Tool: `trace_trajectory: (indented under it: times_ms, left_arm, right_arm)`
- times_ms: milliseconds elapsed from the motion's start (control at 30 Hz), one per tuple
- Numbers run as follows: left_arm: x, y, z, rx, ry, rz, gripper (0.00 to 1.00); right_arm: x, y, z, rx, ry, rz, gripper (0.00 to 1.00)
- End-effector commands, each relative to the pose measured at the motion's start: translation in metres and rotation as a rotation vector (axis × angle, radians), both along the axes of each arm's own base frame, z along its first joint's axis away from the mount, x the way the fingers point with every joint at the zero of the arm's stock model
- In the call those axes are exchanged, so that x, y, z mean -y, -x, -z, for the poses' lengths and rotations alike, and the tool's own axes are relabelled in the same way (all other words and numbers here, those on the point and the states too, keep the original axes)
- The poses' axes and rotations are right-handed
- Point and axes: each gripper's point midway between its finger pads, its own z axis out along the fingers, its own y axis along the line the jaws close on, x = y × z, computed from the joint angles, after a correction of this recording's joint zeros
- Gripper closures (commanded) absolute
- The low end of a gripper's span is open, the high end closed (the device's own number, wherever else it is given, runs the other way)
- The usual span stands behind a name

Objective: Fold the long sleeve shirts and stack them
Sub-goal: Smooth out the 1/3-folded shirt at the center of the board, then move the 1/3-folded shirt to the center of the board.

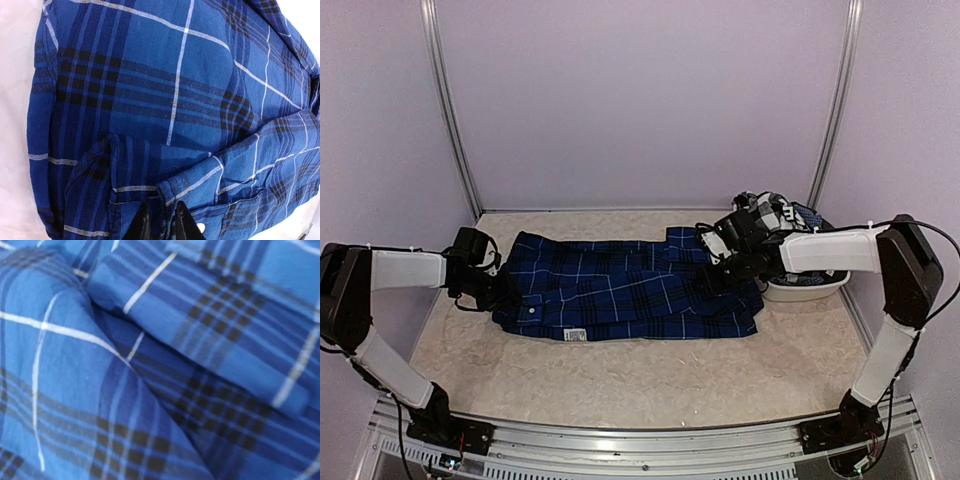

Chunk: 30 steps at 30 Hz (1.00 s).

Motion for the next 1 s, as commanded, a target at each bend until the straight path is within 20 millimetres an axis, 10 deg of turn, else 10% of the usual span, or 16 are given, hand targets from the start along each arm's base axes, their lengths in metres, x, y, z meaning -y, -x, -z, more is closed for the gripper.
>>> trace_trajectory:
  times_ms: [0,200,400,733,967]
  left_arm:
    - [-0.006,-0.011,-0.015,0.052,-0.022,-0.016,0.78]
    - [0.001,-0.02,-0.063,0.243,-0.016,-0.024,0.57]
    - [0.054,-0.015,-0.092,0.384,0.082,0.067,0.42]
    - [0.107,-0.01,-0.045,0.288,0.131,0.165,0.38]
    - [0.105,0.01,-0.007,0.173,0.082,0.167,0.36]
  right_arm:
    - [-0.014,-0.005,0.014,0.0,0.013,-0.026,0.57]
    - [0.003,-0.001,0.056,-0.051,0.114,0.011,0.6]
    - [0.021,0.003,0.083,-0.063,0.23,0.048,0.55]
    - [0.03,0.018,0.044,0.008,0.203,0.051,0.43]
    - [0.05,0.044,0.073,-0.07,0.238,0.077,0.43]
